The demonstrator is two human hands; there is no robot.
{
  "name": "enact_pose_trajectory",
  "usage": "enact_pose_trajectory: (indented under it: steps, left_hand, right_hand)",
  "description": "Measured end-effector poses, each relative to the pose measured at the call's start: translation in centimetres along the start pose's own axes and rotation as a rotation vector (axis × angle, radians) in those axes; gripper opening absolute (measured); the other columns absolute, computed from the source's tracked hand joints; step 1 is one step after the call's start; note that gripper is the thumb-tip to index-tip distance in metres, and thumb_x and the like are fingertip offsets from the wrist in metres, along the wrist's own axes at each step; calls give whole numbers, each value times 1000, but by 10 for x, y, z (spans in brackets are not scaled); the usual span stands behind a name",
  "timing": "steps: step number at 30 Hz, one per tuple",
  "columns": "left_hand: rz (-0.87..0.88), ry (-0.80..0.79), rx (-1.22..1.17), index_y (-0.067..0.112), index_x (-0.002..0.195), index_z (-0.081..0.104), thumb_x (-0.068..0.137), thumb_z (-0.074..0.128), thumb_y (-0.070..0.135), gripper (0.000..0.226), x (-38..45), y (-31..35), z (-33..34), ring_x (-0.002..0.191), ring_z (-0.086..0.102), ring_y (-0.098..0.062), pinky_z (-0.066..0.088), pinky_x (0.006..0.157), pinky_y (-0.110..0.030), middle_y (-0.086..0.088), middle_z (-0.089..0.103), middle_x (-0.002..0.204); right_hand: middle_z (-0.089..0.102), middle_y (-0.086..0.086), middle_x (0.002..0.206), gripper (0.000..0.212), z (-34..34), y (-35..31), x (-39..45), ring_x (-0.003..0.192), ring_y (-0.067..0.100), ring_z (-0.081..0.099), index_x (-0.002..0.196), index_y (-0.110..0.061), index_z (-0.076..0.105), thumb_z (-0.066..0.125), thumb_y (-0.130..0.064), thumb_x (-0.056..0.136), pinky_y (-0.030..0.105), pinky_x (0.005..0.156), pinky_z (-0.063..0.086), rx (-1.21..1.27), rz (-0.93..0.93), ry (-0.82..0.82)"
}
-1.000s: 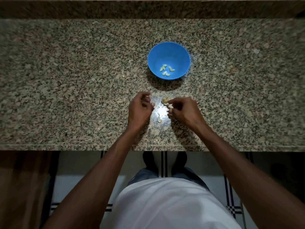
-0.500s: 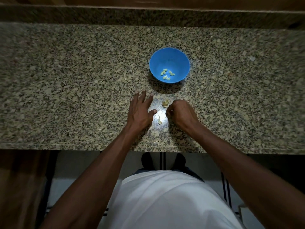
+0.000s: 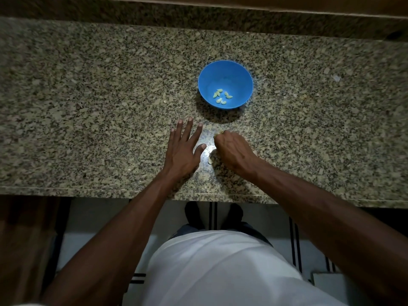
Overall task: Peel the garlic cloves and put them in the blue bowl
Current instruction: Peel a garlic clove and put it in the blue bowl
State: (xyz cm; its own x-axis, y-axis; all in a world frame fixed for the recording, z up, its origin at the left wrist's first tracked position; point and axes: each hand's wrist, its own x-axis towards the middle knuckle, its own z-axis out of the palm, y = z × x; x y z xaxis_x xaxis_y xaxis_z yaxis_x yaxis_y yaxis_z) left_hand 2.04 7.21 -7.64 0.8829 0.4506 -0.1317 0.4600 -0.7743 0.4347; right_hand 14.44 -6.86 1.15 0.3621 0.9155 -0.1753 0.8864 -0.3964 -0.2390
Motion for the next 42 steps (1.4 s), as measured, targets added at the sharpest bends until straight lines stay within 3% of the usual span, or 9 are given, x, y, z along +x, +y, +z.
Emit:
enact_pose_trajectory:
  steps: [5,8,14,18,20,22,27,36,42]
  left_hand:
    - [8,8,10,32,167,11,109,28,55,65,0,-2,3,161,-14,-24,-10,127,-46,0,-5,175]
    - [22,22,3,31,167,12,102,15,58,71,0,-2,3,161,-13,-25,-9,128,-45,0,-4,175]
    - [15,14,4,32,167,12,102,17,57,70,0,-2,2,161,-14,-25,-7,130,-47,0,-5,175]
    - [6,4,10,34,167,8,110,30,55,64,0,-3,7,160,-18,-22,-8,129,-47,3,-10,175]
    - [5,3,2,34,167,8,110,33,55,65,0,-3,6,160,-18,-21,-8,129,-47,3,-10,175]
    - [2,5,0,34,167,9,110,33,54,65,1,-2,5,160,-18,-21,-9,129,-46,3,-9,175]
    - [10,22,-2,33,167,10,110,35,54,66,0,-3,5,160,-18,-21,-10,128,-45,2,-6,175]
    - [16,36,4,33,167,10,109,31,56,66,1,-5,10,160,-16,-23,-7,130,-48,1,-6,175]
    - [15,55,14,33,167,10,107,25,59,67,0,-5,11,160,-16,-22,-10,129,-45,1,-6,175]
  right_hand:
    - [63,20,101,11,-6,-15,13,93,38,64,105,0,64,55,-7,102,38,69,35,-157,27,-165]
    - [68,13,102,12,-6,-27,21,96,35,69,107,-6,70,60,-8,100,37,69,40,-235,33,-223]
    - [67,13,99,11,-7,-26,24,93,35,68,106,-6,69,59,-10,102,38,67,39,-251,40,-202]
    - [53,11,75,25,-2,-6,14,71,33,59,75,-6,53,66,-8,96,40,62,47,-76,72,-116]
    - [65,10,69,22,0,16,10,64,27,66,68,-4,64,72,-3,89,42,67,60,167,172,-77]
    - [80,11,86,9,0,33,4,77,19,75,85,-4,83,75,1,87,35,79,63,392,250,-59]
    - [81,9,95,14,8,40,-16,80,13,76,104,-6,82,76,-3,92,36,77,64,565,285,75]
    - [56,10,87,5,20,14,-12,66,23,45,91,-6,61,62,-8,96,35,53,37,30,-6,93]
    - [43,8,66,26,15,12,-12,54,23,38,74,-10,47,58,5,93,35,49,28,-4,-14,97]
